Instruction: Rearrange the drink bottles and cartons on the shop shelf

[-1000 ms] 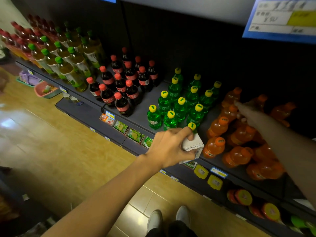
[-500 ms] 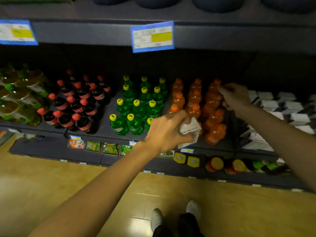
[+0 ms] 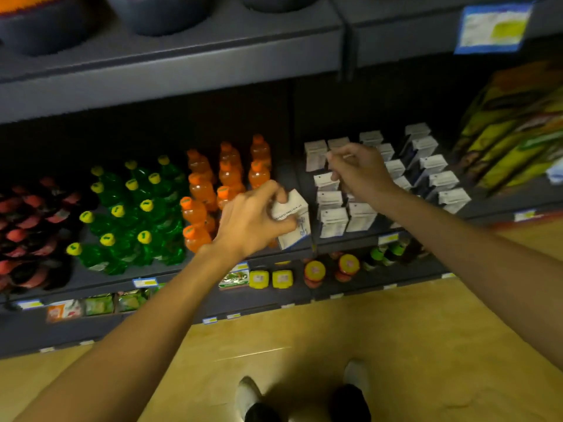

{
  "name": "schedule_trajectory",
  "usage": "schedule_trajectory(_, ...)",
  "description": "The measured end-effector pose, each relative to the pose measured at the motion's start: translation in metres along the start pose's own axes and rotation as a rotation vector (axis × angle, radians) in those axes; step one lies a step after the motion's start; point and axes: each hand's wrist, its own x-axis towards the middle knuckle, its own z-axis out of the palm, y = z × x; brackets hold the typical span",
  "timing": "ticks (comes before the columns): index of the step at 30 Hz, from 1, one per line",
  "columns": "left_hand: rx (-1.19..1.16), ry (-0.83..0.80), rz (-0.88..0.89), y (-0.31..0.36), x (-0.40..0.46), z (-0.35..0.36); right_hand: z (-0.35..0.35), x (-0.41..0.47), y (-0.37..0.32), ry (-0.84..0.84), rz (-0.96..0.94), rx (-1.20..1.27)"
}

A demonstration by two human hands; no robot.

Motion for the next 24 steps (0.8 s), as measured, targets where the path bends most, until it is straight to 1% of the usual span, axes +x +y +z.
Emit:
schedule_trajectory(5, 0.079, -0.037, 0.016, 0.034, 0.031, 0.032, -0.063, 0.007, 0.024, -0.039, -0.120, -0.077)
schedule_trajectory(9, 0.115, 0.003, 0.045, 0.045, 0.049, 0.042, -0.090, 0.014, 0.033, -0.051, -0.153, -0.058)
schedule_trajectory(15, 0.211, 0.022, 0.060, 0.038, 0.086, 0.052, -0.101, 0.026, 0.050, -0.017, -0.146, -0.051)
schedule_trajectory(19, 0.277, -0.023, 0.079, 0.032, 0.123, 0.063, -0.102, 0.039, 0.056, -0.011, -0.116, -0.036)
schedule_trajectory(24, 0.393, -0.099, 0.057, 0.023, 0.165, 0.077, -0.099, 0.061, 0.067, 0.033, -0.141, -0.047)
